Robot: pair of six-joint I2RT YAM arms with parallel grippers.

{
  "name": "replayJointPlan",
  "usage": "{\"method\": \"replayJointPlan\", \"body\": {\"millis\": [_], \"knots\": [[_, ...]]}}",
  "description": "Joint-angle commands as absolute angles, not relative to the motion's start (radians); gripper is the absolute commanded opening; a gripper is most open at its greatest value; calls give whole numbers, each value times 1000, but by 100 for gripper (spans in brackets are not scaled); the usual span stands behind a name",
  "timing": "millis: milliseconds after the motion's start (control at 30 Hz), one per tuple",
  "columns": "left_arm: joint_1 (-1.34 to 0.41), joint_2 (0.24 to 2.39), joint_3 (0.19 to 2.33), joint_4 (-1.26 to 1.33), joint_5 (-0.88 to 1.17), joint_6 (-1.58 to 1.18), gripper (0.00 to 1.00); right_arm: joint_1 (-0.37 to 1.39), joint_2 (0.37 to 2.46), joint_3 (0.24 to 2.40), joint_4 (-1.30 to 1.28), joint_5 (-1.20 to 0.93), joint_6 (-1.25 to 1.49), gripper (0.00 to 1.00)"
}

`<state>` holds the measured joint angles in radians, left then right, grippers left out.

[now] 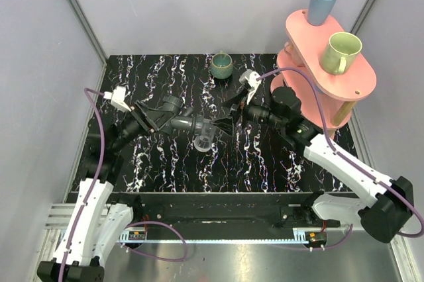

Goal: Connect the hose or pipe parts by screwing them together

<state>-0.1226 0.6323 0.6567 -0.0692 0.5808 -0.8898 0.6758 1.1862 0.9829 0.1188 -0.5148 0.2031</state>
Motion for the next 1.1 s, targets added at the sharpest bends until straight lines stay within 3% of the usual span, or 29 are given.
{"method": "replayJointPlan", "body": {"millis": [0,300,1067], "knots": [[-126,733,813,-293,584,-919,0,675,1118,970,182,-533,-88,98],[-126,776,919,-494,525,-913,0,879,1072,897,167,-494,-564,100],[-126,764,824,-399,614,-1006,0,973,1312,920,297,-476,-476,97]]}}
